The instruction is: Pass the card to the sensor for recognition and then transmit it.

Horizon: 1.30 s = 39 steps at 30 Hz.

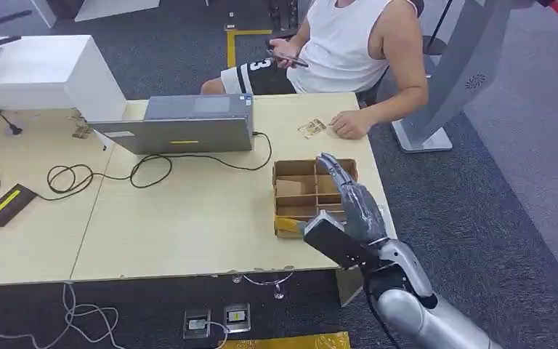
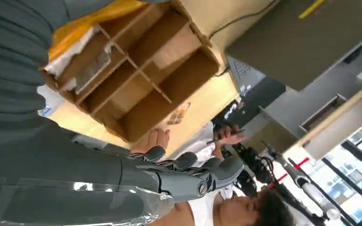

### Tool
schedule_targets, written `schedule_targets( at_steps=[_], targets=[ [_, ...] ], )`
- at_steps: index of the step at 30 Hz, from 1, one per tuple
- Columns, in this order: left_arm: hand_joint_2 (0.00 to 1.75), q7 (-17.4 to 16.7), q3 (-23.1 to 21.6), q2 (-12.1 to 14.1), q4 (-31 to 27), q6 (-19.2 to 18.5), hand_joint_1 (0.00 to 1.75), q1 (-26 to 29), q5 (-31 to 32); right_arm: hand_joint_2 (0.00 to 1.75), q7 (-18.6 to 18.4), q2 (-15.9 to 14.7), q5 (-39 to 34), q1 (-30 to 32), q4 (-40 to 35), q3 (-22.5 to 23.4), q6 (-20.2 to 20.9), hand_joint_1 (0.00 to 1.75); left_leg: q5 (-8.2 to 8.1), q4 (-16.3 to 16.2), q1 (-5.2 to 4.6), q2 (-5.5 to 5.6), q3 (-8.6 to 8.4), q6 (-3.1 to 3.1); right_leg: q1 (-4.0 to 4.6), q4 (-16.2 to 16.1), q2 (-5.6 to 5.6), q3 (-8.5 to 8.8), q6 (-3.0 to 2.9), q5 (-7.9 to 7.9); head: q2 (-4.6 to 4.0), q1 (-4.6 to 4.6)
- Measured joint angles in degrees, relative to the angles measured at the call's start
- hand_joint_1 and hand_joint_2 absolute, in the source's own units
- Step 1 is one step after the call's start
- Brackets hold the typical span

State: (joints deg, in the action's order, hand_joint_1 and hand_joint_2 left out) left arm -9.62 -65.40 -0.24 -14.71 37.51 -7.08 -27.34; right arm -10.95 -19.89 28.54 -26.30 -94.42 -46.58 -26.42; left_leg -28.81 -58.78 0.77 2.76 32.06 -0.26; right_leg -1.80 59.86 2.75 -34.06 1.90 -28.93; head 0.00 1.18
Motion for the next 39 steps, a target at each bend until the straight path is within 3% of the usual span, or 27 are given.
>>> schedule_targets(
  at_steps=[4, 9, 21, 39],
  targets=[
    [0.0, 0.0, 0.0, 0.1, 0.0, 0.2, 0.0, 0.0, -0.4, 1.75, 0.0, -0.5, 0.0, 1.7, -1.6, 0.0, 0.8, 0.0, 0.0, 0.0, 0.0, 0.0, -0.02, 0.0, 0.0, 0.0, 0.0, 0.0, 0.0, 0.0, 0.0, 0.02],
    [0.0, 0.0, 0.0, 0.1, 0.0, 0.7, 0.0, 0.1, -1.0, 1.75, -1.9, -0.7, 3.2, 4.3, -1.9, 0.2, 5.1, 0.0, 0.0, 0.0, 0.0, 0.0, -0.01, 0.0, 0.01, 0.0, 0.0, 0.0, 0.0, 0.0, 0.0, 0.02],
    [0.0, 0.0, 0.0, 0.1, 0.0, 0.9, 0.0, 0.0, -0.8, 1.75, -16.1, -2.0, 23.0, 4.8, -0.6, 1.8, 10.2, 0.0, 0.0, 0.0, 0.0, 0.0, 0.0, 0.0, 0.0, 0.0, -0.01, 0.0, 0.0, 0.0, 0.0, 0.02],
    [0.0, -0.2, 0.0, 0.1, -0.1, 0.9, 0.0, -0.7, -0.6, 1.75, -17.6, -2.8, 29.1, 1.6, 1.7, 2.3, 13.8, 0.0, 0.01, 0.0, 0.0, 0.0, 0.0, 0.0, 0.0, 0.0, -0.01, 0.02, 0.0, 0.01, 0.0, 0.02]
  ],
)
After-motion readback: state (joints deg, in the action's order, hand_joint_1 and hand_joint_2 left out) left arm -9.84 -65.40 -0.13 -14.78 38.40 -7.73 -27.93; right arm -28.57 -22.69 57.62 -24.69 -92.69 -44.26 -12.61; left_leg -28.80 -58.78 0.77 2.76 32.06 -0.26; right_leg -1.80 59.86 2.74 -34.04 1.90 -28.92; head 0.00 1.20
